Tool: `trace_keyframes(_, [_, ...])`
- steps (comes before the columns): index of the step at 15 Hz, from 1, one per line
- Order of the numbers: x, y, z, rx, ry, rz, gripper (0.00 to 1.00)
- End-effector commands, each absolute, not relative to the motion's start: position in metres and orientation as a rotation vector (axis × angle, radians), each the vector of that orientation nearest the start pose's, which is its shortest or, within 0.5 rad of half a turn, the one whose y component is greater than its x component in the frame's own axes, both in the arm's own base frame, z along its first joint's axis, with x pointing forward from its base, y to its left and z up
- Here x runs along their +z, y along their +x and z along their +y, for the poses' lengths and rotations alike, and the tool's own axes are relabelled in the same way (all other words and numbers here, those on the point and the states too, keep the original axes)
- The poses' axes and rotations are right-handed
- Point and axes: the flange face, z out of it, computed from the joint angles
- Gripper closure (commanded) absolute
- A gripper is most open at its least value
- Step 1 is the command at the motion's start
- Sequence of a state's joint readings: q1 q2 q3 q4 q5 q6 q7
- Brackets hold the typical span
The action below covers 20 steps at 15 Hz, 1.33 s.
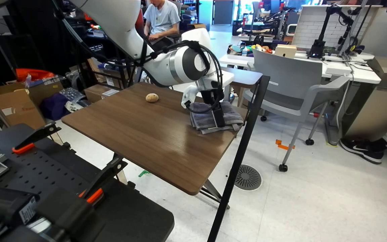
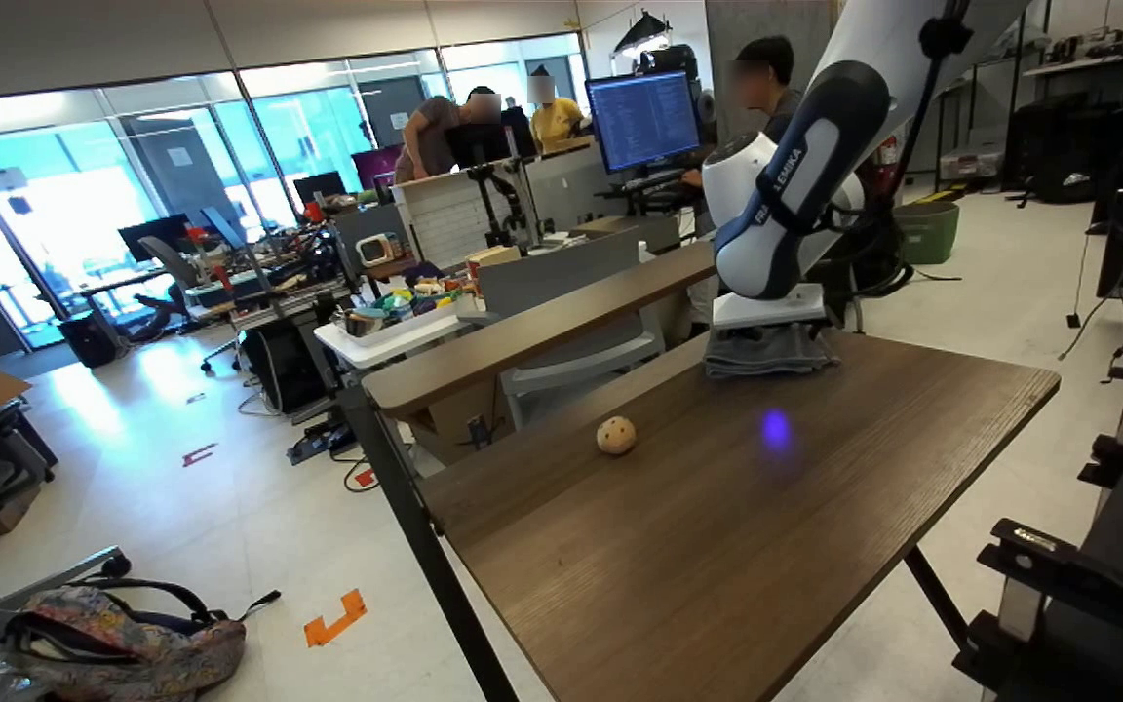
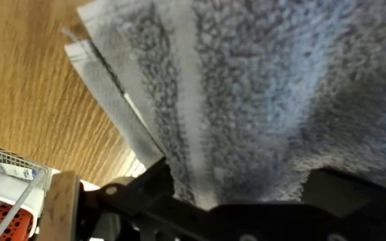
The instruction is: Move the brown object to the left and use the grey towel to wipe the table
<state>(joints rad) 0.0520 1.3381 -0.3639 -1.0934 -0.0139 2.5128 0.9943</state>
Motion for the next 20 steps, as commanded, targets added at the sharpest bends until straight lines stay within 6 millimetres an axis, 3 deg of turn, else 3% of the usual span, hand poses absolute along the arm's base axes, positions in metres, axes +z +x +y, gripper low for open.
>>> trace_keyframes(1, [-0.034,0.695,-0.129,-0.329,-3.167,1.413,0.00])
trace_keyframes(11, [-0.005,0.630,-0.123,-0.391,-3.352,0.761,0.00])
trace_keyframes(16, [0.003,0.575,-0.116,-0.330,-3.389,0.425,0.00])
trace_keyframes(20, [0.013,0.520,-0.102,-0.198,-3.399,0.187,0.00])
